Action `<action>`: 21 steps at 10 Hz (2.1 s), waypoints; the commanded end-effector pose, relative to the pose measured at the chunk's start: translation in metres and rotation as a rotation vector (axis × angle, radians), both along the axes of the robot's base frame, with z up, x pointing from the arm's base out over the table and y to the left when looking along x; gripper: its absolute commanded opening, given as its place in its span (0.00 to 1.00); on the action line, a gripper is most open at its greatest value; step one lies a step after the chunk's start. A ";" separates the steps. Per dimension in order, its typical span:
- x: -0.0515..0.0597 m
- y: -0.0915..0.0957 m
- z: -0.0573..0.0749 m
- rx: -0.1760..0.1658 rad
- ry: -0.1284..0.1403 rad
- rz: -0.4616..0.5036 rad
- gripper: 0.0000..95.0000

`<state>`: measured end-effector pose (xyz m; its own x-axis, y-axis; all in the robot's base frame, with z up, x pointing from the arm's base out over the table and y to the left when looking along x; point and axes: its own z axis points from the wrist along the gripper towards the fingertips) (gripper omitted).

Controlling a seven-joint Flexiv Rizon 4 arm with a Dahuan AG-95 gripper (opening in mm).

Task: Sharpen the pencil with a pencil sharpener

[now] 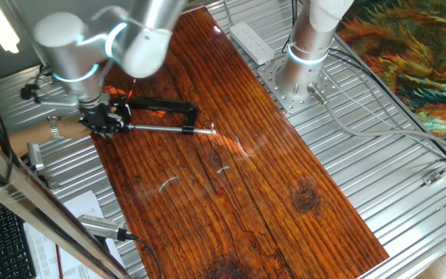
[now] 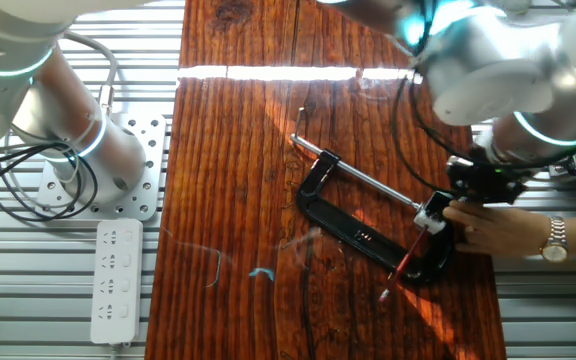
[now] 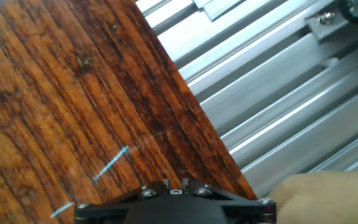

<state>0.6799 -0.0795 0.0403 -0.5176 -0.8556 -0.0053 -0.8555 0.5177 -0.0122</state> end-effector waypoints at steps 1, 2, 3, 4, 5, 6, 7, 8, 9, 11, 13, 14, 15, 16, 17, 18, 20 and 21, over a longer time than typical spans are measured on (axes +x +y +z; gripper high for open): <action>-0.010 -0.006 0.009 0.000 0.023 0.032 0.00; -0.009 -0.005 0.011 0.004 0.022 0.026 0.00; -0.001 0.001 0.018 -0.006 0.013 0.016 0.00; 0.002 0.002 0.021 -0.007 0.015 0.014 0.00; 0.007 0.006 0.027 -0.024 0.027 0.021 0.00; 0.007 0.006 0.028 -0.023 0.056 0.019 0.00; 0.007 0.005 0.028 -0.018 0.077 0.017 0.00; 0.007 0.005 0.028 -0.013 0.087 0.007 0.00; 0.007 0.006 0.029 -0.008 0.089 -0.007 0.00; 0.007 0.007 0.036 -0.003 0.075 -0.027 0.00; 0.007 0.007 0.039 0.005 0.094 -0.040 0.00; 0.006 0.007 0.039 0.003 0.094 -0.040 0.00; 0.006 0.007 0.039 0.002 0.095 -0.038 0.00; 0.006 0.008 0.043 0.004 0.090 -0.035 0.20; 0.006 0.009 0.046 0.007 0.094 -0.040 0.40; 0.006 0.009 0.047 0.015 0.095 -0.040 0.40; 0.007 0.013 0.061 0.000 0.094 -0.050 0.40; 0.007 0.013 0.066 0.000 0.094 -0.053 0.40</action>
